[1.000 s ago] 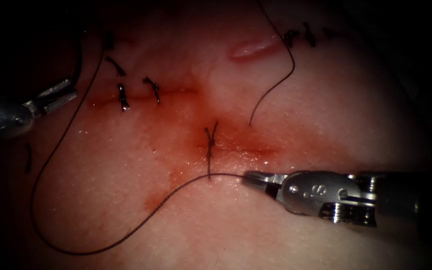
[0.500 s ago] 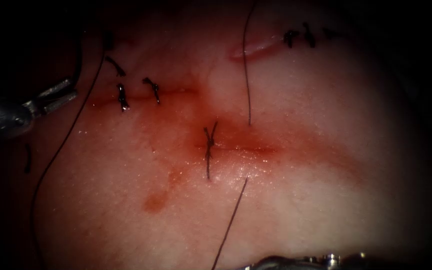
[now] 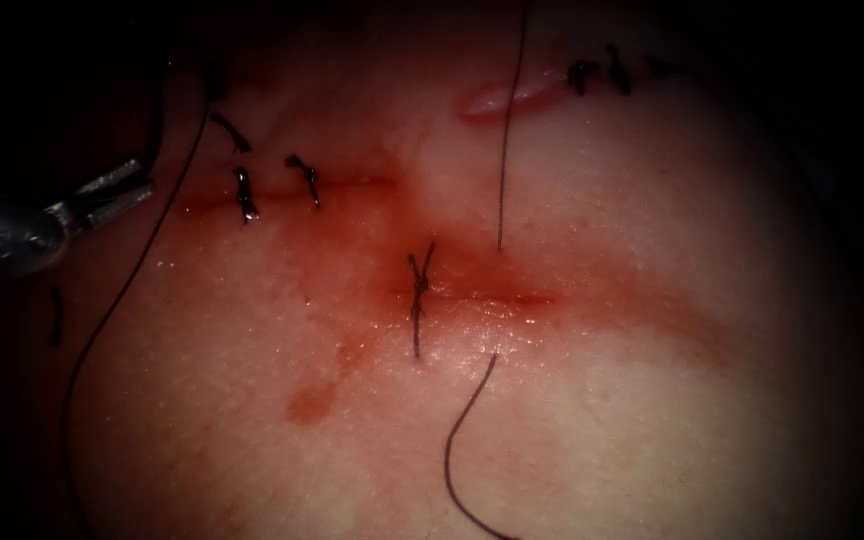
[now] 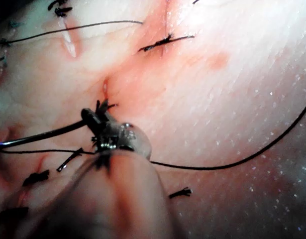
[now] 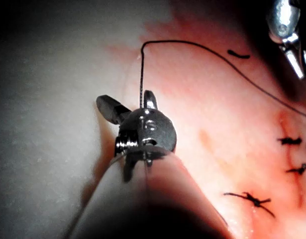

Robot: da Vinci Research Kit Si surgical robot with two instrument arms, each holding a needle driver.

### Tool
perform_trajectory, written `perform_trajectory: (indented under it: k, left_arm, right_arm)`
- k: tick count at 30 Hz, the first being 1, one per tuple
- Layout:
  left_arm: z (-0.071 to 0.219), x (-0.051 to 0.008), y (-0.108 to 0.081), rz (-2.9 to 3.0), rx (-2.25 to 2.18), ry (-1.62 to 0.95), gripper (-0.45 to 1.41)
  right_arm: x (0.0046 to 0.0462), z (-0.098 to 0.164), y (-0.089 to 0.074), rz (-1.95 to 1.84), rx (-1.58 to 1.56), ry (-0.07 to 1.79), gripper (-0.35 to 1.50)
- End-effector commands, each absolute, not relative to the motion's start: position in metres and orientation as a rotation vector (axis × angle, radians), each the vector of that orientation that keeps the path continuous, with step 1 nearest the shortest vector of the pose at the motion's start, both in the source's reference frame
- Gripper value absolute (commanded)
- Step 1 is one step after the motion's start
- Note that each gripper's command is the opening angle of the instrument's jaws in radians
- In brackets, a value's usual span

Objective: Wound Closure

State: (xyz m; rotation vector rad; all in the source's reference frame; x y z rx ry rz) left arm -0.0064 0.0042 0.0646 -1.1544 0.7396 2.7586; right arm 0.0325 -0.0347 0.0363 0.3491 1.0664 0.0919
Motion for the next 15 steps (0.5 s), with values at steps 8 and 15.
perform_trajectory:
  k: [8, 15]
  left_arm:
    - [0.065, -0.0069, 0.005, 2.758, -1.156, 0.742, -0.28]
    - [0.065, -0.0069, 0.005, 2.758, -1.155, 0.742, -0.27]
  right_arm:
    - [0.0253, 0.042, -0.026, 0.125, 0.177, 1.073, 1.14]
    - [0.0213, 0.045, -0.023, 0.183, 0.132, 1.091, 1.09]
